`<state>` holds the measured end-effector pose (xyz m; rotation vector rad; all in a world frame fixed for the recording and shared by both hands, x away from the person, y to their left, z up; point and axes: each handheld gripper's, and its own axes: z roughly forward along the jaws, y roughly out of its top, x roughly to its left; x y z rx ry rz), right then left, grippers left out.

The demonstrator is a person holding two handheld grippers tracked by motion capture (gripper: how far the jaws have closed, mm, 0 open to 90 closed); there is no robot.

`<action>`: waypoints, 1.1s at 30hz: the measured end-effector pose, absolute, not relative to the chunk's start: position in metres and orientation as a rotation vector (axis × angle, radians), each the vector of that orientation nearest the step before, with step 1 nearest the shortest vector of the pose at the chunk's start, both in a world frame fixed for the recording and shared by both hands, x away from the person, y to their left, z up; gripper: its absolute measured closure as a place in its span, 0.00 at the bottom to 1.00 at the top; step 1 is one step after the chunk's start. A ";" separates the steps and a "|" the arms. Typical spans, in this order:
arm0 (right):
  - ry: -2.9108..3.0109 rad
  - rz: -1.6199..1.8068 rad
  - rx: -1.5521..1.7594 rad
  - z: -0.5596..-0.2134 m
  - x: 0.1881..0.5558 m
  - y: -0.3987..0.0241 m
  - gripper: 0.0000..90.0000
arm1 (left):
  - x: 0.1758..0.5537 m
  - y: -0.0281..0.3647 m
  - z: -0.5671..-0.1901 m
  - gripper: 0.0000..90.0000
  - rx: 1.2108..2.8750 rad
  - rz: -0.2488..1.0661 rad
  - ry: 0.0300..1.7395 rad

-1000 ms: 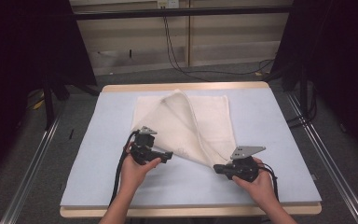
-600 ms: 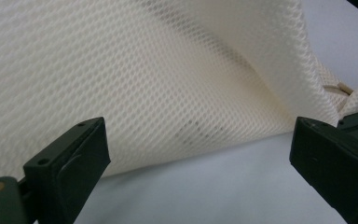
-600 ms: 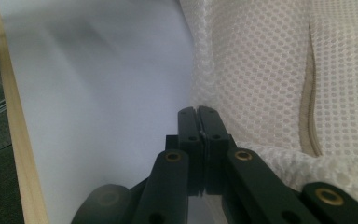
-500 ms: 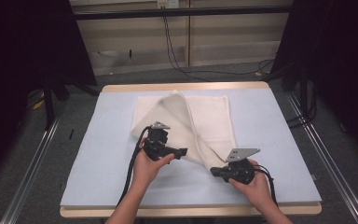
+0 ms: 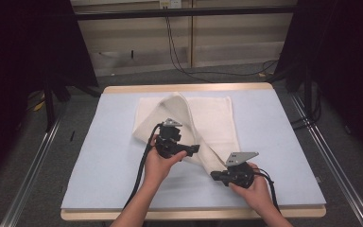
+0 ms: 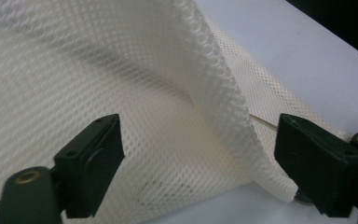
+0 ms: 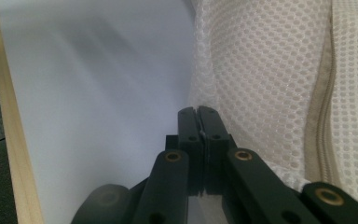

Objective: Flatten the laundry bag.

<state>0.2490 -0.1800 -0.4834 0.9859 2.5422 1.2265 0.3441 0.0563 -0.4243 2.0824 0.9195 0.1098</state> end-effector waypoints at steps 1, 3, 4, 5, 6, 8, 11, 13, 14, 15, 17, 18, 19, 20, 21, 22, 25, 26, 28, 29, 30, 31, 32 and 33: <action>2.542 1.226 0.982 -0.483 0.249 -0.180 0.99 | 0.345 0.054 -0.424 0.21 2.081 0.114 0.914; 2.539 1.225 0.984 -0.483 0.248 -0.180 0.99 | 0.345 0.051 -0.424 0.29 2.068 0.118 0.920; 2.538 1.224 0.979 -0.483 0.248 -0.180 0.99 | 0.345 0.050 -0.424 0.36 2.061 0.124 0.917; 2.540 1.226 0.978 -0.483 0.248 -0.180 0.99 | 0.346 0.050 -0.424 0.46 2.067 0.114 0.919; 2.539 1.227 0.979 -0.483 0.248 -0.180 0.99 | 0.347 0.050 -0.424 0.51 2.067 0.091 0.924; 2.538 1.230 0.977 -0.483 0.248 -0.180 0.99 | 0.348 0.051 -0.424 0.66 2.090 0.091 0.909; 2.532 1.240 0.982 -0.483 0.248 -0.181 0.98 | 0.346 0.051 -0.426 0.84 2.118 0.087 0.898; 2.531 1.258 0.998 -0.482 0.249 -0.182 0.96 | 0.344 0.053 -0.426 0.90 2.138 0.108 0.892; 2.524 1.267 1.007 -0.479 0.249 -0.183 0.96 | 0.342 0.054 -0.427 0.91 2.133 0.115 0.889; 2.519 1.283 1.004 -0.477 0.249 -0.184 0.95 | 0.341 0.056 -0.427 0.92 2.137 0.118 0.881; 2.498 1.307 1.014 -0.472 0.250 -0.187 0.91 | 0.338 0.061 -0.428 0.92 2.130 0.129 0.880; 2.488 1.321 1.017 -0.469 0.251 -0.188 0.89 | 0.337 0.064 -0.428 0.92 2.126 0.129 0.879; 2.484 1.334 1.029 -0.466 0.251 -0.189 0.86 | 0.336 0.066 -0.429 0.92 2.129 0.131 0.872; 2.478 1.347 1.033 -0.464 0.252 -0.190 0.82 | 0.334 0.067 -0.431 0.92 2.127 0.131 0.875; 2.467 1.354 1.041 -0.461 0.253 -0.191 0.79 | 0.333 0.069 -0.433 0.92 2.126 0.137 0.871; 2.459 1.360 1.039 -0.458 0.254 -0.193 0.77 | 0.332 0.070 -0.434 0.92 2.128 0.136 0.877; 2.430 1.383 1.083 -0.450 0.258 -0.200 0.73 | 0.328 0.075 -0.438 0.92 2.126 0.141 0.874; 2.416 1.379 1.091 -0.448 0.259 -0.202 0.70 | 0.327 0.076 -0.439 0.92 2.124 0.138 0.874; 2.400 1.393 1.104 -0.445 0.262 -0.206 0.68 | 0.325 0.079 -0.442 0.92 2.121 0.139 0.873; 2.395 1.385 1.107 -0.444 0.264 -0.207 0.66 | 0.324 0.080 -0.444 0.92 2.116 0.132 0.875; 2.391 1.366 1.101 -0.444 0.266 -0.208 0.64 | 0.323 0.082 -0.445 0.92 2.118 0.129 0.876; 2.393 1.357 1.103 -0.444 0.268 -0.207 0.63 | 0.322 0.084 -0.446 0.92 2.123 0.127 0.874; 2.393 1.362 1.106 -0.445 0.270 -0.207 0.60 | 0.321 0.085 -0.447 0.91 2.115 0.127 0.878; 2.394 1.359 1.116 -0.446 0.272 -0.205 0.58 | 0.320 0.086 -0.449 0.91 2.108 0.124 0.881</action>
